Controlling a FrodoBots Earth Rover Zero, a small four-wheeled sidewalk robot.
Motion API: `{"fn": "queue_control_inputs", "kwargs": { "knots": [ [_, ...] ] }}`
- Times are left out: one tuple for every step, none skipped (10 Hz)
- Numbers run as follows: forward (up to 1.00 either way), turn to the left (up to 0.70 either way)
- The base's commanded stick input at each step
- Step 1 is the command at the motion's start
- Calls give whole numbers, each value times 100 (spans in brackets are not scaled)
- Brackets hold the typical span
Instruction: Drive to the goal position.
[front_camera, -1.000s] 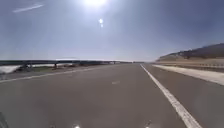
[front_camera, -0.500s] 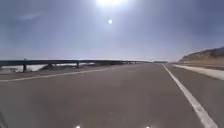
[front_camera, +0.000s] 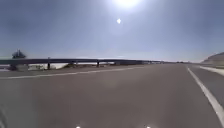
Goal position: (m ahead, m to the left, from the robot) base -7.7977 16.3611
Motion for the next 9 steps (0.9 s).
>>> {"fn": "queue_control_inputs", "kwargs": {
  "knots": [
    [0,45],
    [0,45],
    [0,45],
    [0,45],
    [0,45],
    [0,45],
    [0,45],
    [0,45],
    [0,45]
  ]
}}
